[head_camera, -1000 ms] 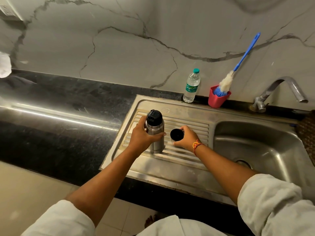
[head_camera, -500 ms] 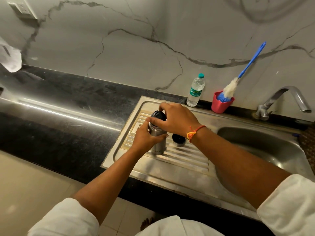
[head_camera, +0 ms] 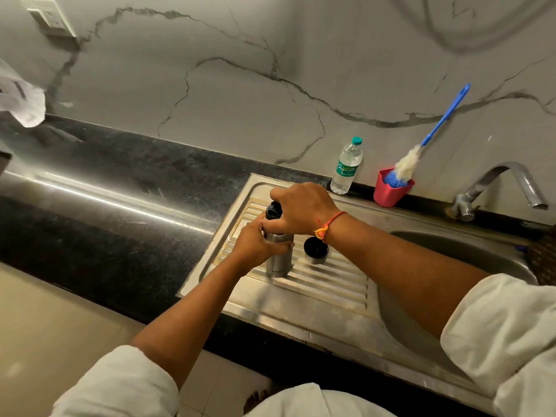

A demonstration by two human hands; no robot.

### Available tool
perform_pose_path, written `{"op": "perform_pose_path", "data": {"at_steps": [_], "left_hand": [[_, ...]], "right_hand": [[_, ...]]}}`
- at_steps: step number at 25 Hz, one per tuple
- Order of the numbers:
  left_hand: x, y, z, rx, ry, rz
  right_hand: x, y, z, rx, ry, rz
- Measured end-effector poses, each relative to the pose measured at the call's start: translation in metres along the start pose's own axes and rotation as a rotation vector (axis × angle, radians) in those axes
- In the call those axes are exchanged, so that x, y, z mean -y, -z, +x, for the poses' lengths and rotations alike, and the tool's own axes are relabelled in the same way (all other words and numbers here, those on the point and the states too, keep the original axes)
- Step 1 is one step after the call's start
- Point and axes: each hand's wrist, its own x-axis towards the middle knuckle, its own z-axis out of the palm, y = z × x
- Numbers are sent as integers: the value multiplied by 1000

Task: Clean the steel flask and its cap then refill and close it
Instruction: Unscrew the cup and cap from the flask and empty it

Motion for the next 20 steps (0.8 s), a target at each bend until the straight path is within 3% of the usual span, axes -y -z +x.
{"op": "perform_pose_path", "data": {"at_steps": [9, 17, 20], "left_hand": [[-6, 13, 12, 152, 32, -7], [-8, 22, 19, 247, 34, -1], [-6, 21, 22, 257, 15, -19]], "right_hand": [[-15, -5, 7, 51, 197, 92], [-21, 16, 22, 419, 350, 90], [-18, 28, 23, 483, 436, 83]]}}
